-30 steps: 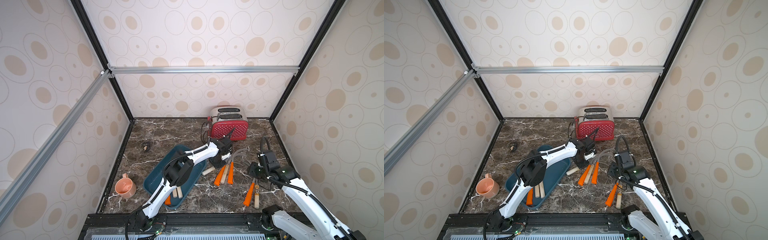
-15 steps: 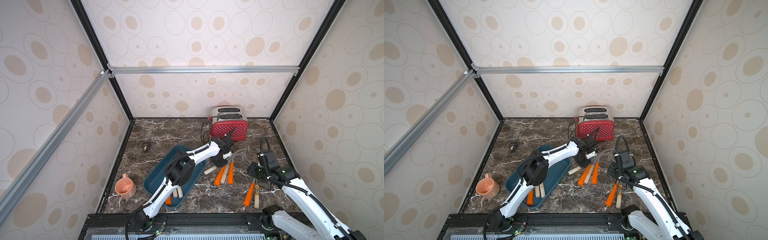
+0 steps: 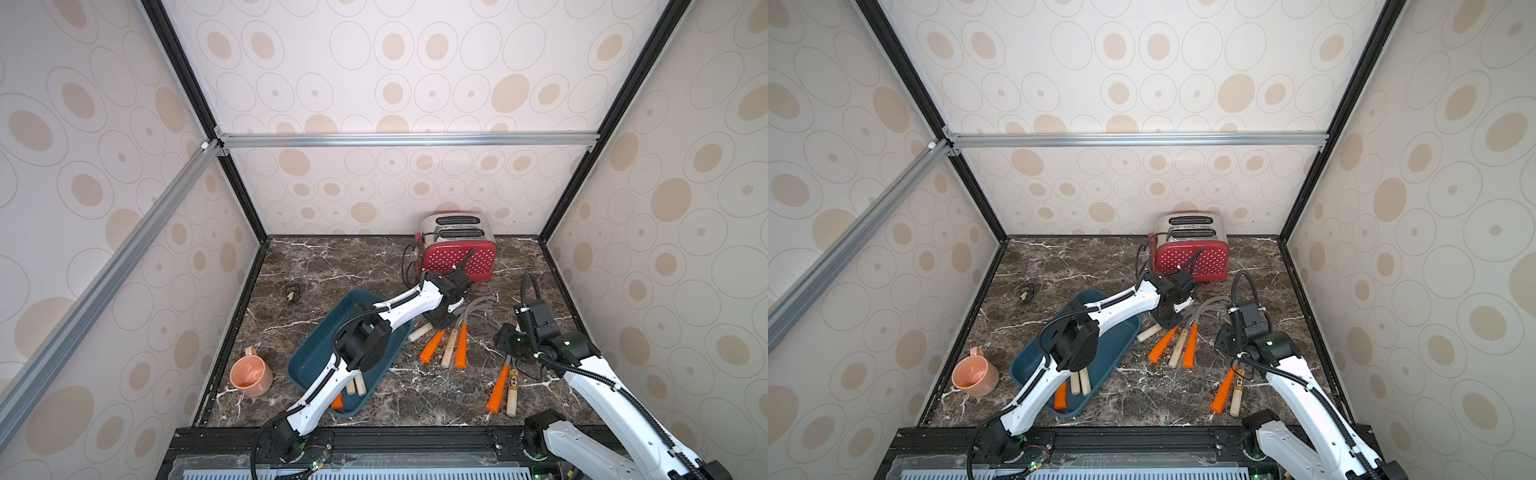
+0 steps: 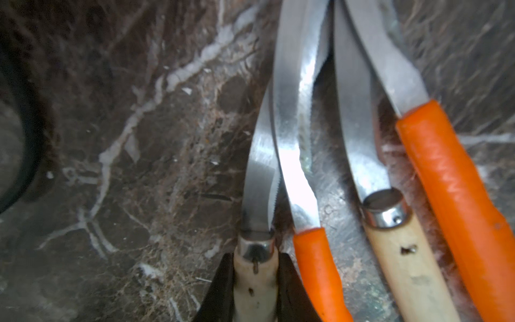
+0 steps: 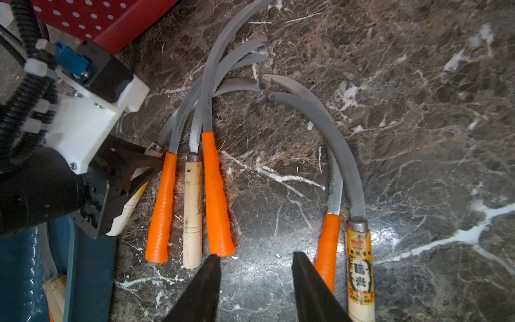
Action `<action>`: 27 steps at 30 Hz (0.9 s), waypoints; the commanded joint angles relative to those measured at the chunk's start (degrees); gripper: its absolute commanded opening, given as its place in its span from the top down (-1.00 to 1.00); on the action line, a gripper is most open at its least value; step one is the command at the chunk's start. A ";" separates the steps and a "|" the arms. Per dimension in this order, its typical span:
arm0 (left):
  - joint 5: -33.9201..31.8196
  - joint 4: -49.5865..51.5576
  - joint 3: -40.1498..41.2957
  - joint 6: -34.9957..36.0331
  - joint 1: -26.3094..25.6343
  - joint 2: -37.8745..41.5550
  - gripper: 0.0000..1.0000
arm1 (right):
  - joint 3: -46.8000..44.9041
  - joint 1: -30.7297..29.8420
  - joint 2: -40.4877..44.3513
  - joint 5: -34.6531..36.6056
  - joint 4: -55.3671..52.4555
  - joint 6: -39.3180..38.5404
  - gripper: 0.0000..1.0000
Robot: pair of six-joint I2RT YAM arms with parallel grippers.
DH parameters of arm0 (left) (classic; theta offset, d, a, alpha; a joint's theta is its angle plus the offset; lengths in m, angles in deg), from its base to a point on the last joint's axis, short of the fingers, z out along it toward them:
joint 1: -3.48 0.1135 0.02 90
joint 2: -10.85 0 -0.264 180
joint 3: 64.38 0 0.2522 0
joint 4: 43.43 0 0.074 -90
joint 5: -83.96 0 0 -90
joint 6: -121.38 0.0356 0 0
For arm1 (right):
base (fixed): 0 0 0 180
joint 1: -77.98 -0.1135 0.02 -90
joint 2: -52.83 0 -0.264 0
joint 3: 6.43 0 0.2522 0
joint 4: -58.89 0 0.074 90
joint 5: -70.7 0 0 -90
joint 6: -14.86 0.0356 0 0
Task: Put small sickles into storage boxes
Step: Pick up the sickle at the center of the board.
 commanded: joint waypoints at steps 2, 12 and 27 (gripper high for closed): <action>-4.63 2.97 -3.57 2.99 0.07 -0.30 0.78 | -0.66 0.34 -0.24 0.70 0.13 -0.18 0.09; -10.57 3.03 -5.44 6.86 0.05 -0.52 0.78 | -1.55 0.37 -0.42 0.20 0.96 -0.01 0.09; -12.20 1.16 -7.30 2.97 0.18 -2.26 0.78 | -2.02 0.38 0.42 0.57 0.52 0.08 0.09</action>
